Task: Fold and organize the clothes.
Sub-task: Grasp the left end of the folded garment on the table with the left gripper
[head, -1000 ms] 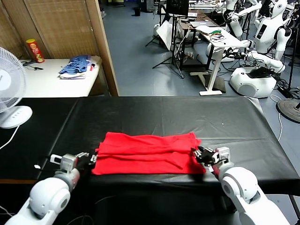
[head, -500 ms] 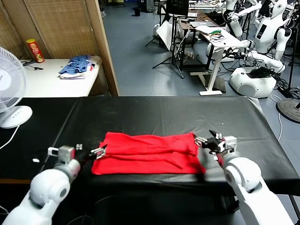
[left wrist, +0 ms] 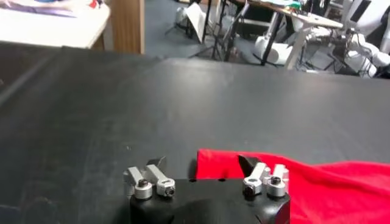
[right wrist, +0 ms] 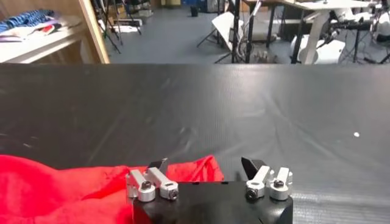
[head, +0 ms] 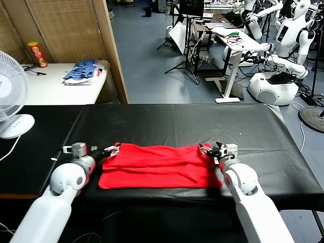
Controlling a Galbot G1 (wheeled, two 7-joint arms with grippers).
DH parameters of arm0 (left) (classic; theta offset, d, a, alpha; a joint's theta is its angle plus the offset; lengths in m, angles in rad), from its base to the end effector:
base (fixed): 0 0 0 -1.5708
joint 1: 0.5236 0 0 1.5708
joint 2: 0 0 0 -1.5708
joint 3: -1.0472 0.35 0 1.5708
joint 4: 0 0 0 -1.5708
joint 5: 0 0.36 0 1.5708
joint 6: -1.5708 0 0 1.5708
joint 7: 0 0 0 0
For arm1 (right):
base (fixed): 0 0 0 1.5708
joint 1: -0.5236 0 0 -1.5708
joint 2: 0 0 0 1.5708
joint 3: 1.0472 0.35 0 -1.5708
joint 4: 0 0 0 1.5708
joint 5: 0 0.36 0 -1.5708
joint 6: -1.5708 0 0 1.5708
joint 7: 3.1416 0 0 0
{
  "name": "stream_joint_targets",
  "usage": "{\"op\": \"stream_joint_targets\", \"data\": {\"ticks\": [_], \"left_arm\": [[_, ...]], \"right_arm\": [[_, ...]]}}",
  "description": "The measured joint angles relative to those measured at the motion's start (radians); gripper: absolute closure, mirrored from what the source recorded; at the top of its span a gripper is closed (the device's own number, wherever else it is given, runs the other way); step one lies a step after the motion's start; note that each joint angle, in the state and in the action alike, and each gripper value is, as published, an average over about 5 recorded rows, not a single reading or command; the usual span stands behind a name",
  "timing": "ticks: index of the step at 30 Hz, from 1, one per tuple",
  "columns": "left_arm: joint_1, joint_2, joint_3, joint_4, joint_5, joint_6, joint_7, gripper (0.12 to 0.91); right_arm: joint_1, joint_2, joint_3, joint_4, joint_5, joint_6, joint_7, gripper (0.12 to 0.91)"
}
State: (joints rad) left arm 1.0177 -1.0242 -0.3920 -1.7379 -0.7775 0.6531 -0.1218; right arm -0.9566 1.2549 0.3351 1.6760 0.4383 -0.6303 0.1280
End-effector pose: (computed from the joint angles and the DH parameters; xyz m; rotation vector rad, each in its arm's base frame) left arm 0.3598 0.1110 -0.2616 -0.2120 -2.5539 0.1648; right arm 0.3790 -0.0332 -0.2845 0.1668 -2.6269 -0.0212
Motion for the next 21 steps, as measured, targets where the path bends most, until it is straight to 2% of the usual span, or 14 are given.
{"op": "stream_joint_targets", "data": {"ticks": [6,8,10,13,17,19,21], "left_arm": [[-0.012,-0.014,0.006,0.039,0.002,0.002,0.006,0.726],[-0.014,-0.019,0.006,0.045,-0.002,0.002,0.005,0.816],[-0.012,-0.022,0.006,0.045,-0.007,0.002,0.004,0.872],[-0.007,-0.025,0.005,0.038,-0.002,-0.002,0.002,0.904],[0.003,-0.028,0.005,0.024,0.054,-0.024,-0.001,0.904],[0.012,-0.025,0.003,0.013,0.101,-0.037,-0.001,0.904],[0.024,-0.019,-0.001,-0.003,0.148,-0.044,0.000,0.904]], "right_arm": [[0.002,0.010,0.001,-0.018,-0.006,0.008,-0.002,0.349],[0.002,0.015,0.003,-0.024,-0.010,0.012,-0.002,0.402],[0.001,0.021,0.003,-0.027,-0.017,0.018,-0.002,0.489],[-0.003,0.029,0.002,-0.027,-0.033,0.030,0.005,0.642],[-0.017,0.037,0.003,-0.015,-0.061,0.045,0.029,0.839],[-0.026,0.039,0.006,-0.008,-0.080,0.053,0.041,0.881],[-0.034,0.041,0.011,-0.002,-0.095,0.062,0.049,0.882]]}}
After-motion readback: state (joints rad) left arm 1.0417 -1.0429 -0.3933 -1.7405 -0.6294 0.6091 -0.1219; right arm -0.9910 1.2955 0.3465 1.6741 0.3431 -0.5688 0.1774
